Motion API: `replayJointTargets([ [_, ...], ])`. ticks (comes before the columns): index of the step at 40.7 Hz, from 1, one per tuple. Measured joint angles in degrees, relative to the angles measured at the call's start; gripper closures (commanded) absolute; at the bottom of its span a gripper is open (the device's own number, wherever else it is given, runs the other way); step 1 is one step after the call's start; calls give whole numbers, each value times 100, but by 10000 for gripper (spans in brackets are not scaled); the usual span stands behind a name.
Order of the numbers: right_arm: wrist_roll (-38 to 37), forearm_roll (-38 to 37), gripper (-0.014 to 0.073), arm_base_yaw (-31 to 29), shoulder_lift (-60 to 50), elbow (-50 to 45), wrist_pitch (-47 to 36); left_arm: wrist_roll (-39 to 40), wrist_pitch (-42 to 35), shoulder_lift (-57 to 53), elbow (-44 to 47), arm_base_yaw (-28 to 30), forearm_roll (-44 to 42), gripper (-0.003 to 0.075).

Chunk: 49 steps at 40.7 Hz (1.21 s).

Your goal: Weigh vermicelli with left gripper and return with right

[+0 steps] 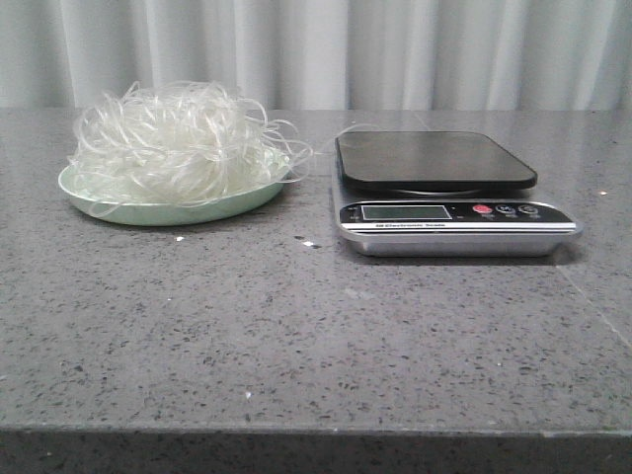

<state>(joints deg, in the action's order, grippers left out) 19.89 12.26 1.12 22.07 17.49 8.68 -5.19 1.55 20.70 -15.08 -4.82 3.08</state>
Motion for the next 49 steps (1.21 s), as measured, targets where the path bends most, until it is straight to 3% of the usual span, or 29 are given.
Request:
replayJointTargets([
  [12, 0, -5, 443, 0, 0, 0, 0, 0, -67, -1675, 1449, 653, 4, 583],
  [16, 0, -5, 443, 0, 0, 0, 0, 0, 287, -2060, 1527, 732, 13, 583],
  [23, 0, -5, 443, 0, 0, 0, -10, 0, 715, -2096, 1527, 767, 13, 583],
  [49, 0, -13, 443, 0, 0, 0, -10, 0, 693, -2096, 1527, 570, 13, 583],
])
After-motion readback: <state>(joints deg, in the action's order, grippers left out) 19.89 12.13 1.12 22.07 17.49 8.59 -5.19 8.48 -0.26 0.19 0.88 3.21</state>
